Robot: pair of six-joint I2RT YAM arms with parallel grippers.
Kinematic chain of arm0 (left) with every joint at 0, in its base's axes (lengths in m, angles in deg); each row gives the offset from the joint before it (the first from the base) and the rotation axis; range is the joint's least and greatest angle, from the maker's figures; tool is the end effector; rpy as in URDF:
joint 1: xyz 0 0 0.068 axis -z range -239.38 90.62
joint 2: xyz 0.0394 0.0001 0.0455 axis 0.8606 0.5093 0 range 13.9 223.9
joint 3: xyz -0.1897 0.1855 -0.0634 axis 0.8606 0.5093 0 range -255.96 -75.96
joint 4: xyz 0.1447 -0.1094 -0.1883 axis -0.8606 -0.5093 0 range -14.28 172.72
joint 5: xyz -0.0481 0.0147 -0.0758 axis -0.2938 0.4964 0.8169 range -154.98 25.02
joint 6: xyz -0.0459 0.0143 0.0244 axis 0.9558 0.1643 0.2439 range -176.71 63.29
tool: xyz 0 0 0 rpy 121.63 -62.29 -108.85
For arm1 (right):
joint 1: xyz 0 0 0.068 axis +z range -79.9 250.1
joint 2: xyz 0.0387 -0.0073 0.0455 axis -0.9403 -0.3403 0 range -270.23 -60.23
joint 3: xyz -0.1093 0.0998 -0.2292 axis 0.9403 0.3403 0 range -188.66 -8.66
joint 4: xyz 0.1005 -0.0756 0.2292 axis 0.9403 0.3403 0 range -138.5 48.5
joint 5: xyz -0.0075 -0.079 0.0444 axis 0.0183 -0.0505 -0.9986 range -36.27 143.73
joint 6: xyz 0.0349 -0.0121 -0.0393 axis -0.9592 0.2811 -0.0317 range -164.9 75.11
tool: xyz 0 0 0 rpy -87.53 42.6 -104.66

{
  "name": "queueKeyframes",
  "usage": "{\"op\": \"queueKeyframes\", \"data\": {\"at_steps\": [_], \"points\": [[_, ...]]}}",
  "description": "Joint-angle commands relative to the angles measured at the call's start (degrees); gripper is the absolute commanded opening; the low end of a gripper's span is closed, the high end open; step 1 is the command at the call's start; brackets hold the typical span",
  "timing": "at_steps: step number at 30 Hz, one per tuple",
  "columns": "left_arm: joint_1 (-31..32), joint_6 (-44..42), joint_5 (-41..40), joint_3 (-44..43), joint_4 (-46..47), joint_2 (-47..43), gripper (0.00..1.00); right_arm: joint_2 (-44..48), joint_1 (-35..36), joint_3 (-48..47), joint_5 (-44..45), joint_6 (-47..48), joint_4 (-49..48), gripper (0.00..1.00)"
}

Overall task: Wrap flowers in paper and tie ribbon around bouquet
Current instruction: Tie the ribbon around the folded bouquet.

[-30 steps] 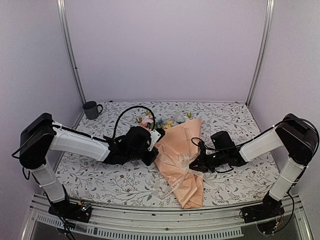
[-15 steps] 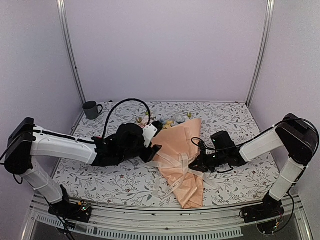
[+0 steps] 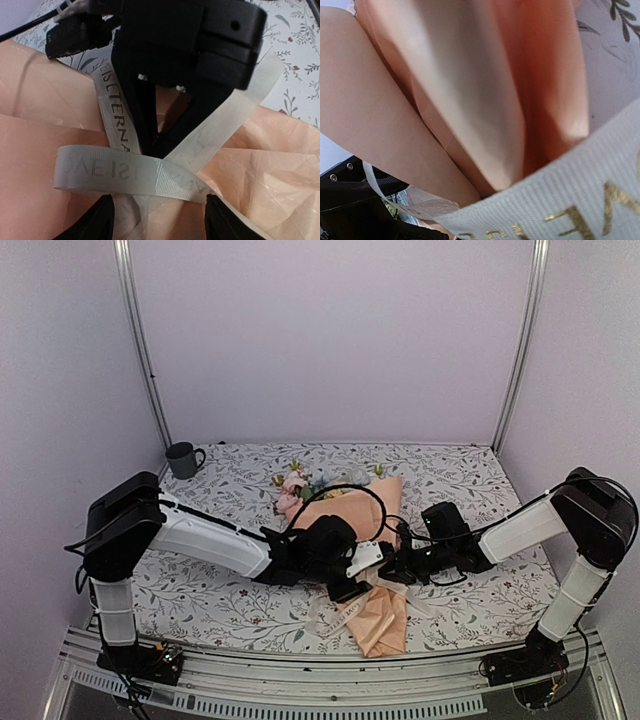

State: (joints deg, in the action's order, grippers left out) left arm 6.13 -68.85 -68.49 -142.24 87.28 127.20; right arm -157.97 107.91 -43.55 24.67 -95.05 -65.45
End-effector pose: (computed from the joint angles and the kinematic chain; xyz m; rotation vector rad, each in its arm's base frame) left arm 0.1746 -0.3778 0.1437 1.4450 1.8459 -0.3996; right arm 0.2217 0.1937 0.1090 0.0085 2.6667 1.2407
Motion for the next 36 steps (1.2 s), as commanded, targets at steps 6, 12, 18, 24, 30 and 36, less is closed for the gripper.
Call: {"op": "queueKeyframes", "data": {"at_steps": [6,12,18,24,30,36], "points": [[-0.14,-3.66,-4.52,-5.25,0.88,5.62,0.58,2.45,-0.44,0.88,0.85,-0.56,0.34,0.00],[-1.04,-2.69,-2.82,-6.82,0.81,7.66,0.39,3.56,-0.40,1.07,1.01,-0.52,0.62,0.00],[-1.32,-2.85,-0.77,-7.05,0.36,6.98,0.00,4.27,-0.45,1.67,1.40,-0.64,0.73,0.00],[-1.61,-1.81,0.21,-4.96,-0.03,1.33,0.00,5.26,-0.58,2.72,2.58,-0.60,1.36,0.00],[0.05,-1.55,2.98,-1.04,-0.84,-9.13,0.00,5.35,-1.08,3.62,2.91,-0.48,1.27,0.00],[2.37,-2.96,8.90,2.19,-2.71,-18.05,0.00,5.71,-1.24,3.88,3.04,-0.56,1.22,0.00]]}}
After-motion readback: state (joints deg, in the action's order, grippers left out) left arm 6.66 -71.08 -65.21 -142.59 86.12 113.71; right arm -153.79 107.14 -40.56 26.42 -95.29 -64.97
